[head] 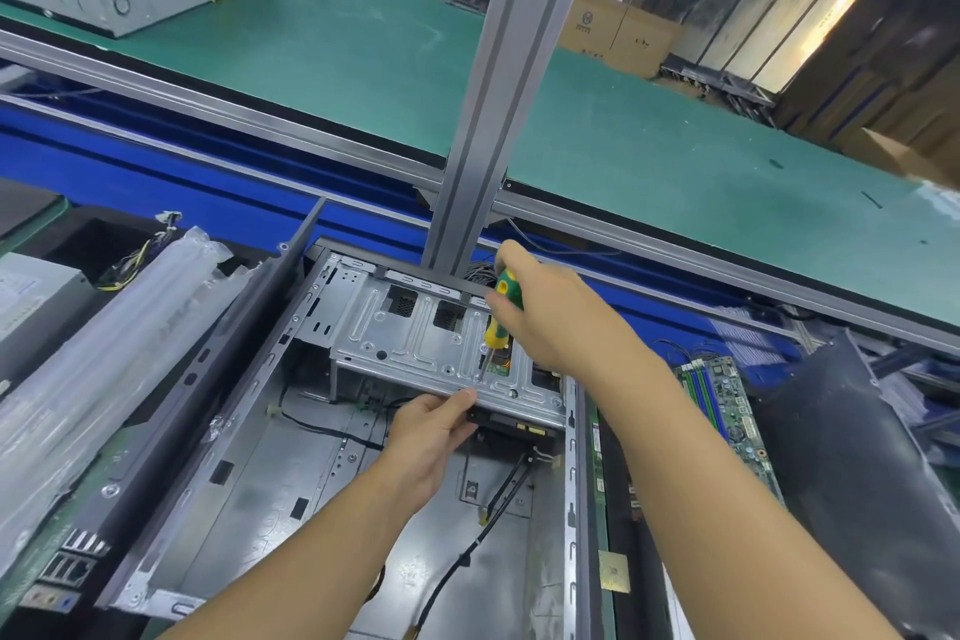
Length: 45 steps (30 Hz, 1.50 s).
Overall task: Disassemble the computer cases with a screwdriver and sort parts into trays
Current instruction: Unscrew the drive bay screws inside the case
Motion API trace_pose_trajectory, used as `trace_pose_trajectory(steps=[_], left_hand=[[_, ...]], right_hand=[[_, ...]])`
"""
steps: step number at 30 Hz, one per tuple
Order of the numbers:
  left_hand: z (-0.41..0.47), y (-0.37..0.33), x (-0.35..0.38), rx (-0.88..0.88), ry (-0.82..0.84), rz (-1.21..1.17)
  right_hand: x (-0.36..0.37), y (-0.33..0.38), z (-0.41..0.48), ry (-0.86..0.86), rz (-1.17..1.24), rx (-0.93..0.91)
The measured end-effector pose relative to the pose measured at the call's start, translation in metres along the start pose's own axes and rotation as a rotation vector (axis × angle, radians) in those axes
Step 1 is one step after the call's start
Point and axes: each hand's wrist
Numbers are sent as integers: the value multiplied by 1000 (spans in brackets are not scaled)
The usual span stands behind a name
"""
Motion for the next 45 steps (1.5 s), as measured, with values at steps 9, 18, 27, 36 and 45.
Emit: trace_pose_trajectory(steps=[9,18,27,36,45], left_hand=[[-37,-48,0,389,-215,1099],[-18,-124,49,529,560,1092],[-7,-104,52,756,259,1129],[-4,-110,37,581,507,1063],[1,-98,49,674,323,1161]], right_hand=[[-12,-5,2,81,38,-22],[-12,-10,3,99,208,78],[-13,3,6,-101,-89,213],[-24,5,10,161,31,83],[-10,6,9,-4,-98,252]])
Point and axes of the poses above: each hand's wrist, its own z-axis towards the middle knuckle, its own x-axis out of the palm, y = z × x, and after that the axes turned 1 degree about y, right-handed
